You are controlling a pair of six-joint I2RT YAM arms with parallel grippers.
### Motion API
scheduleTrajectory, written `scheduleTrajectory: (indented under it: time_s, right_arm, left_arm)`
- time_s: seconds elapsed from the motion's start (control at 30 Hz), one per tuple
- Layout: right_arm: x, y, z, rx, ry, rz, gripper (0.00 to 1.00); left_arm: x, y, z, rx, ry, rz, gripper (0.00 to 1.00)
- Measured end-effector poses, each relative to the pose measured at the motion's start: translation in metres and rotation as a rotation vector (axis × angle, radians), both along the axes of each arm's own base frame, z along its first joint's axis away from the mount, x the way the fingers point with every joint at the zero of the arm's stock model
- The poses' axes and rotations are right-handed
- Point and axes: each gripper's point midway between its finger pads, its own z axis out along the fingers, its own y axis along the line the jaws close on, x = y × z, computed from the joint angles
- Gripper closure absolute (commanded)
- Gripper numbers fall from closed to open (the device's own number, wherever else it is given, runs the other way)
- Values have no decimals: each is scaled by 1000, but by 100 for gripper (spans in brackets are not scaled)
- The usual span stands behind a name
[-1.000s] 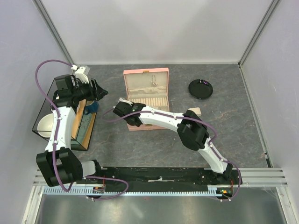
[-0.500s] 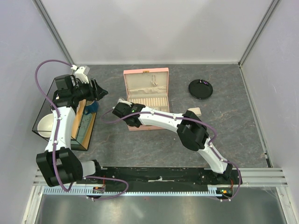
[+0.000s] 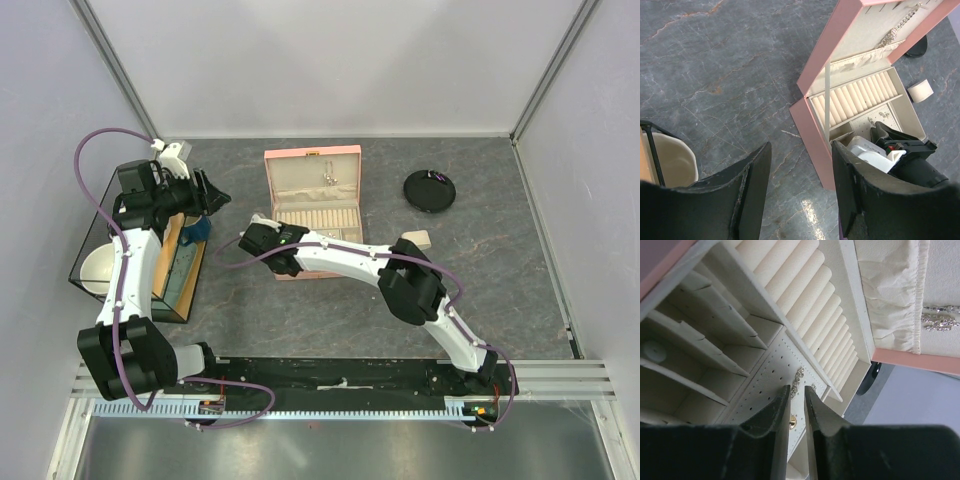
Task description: Organize the mixed jewelry
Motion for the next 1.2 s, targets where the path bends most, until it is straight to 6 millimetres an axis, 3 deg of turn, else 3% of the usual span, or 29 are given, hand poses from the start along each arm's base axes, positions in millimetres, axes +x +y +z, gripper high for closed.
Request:
scheduleTrajectory:
  time_s: [0.37, 0.47, 0.67, 0.87, 0.97, 1.0, 1.1, 1.2]
  right_arm:
    - [-16, 6, 13, 49, -10, -8, 73]
    - [-21, 2, 33, 96, -31, -23, 68]
    - [-23, -11, 91, 218, -121, -64, 58]
    - [-22, -35, 142, 328, -205, -112, 50]
    - [-17, -53, 160, 406, -235, -153, 33]
    - [-14, -61, 167, 435, -248, -175, 21]
    - [-2, -89, 185, 522, -294, -245, 2]
    - [10, -123, 203, 619, -341, -321, 2]
  left_arm:
    - [-3, 1, 9, 1, -23, 7, 41]
    - [-4, 0, 16, 1, -39, 10, 40]
    - [-4, -3, 35, -18, -75, -1, 39]
    - [-4, -9, 50, -53, -90, -20, 39]
    - [-5, -13, 58, -85, -95, -31, 35]
    - [-6, -14, 61, -97, -96, -34, 33]
    - [-6, -17, 67, -117, -104, -38, 27]
    - [-7, -19, 74, -129, -122, -36, 24]
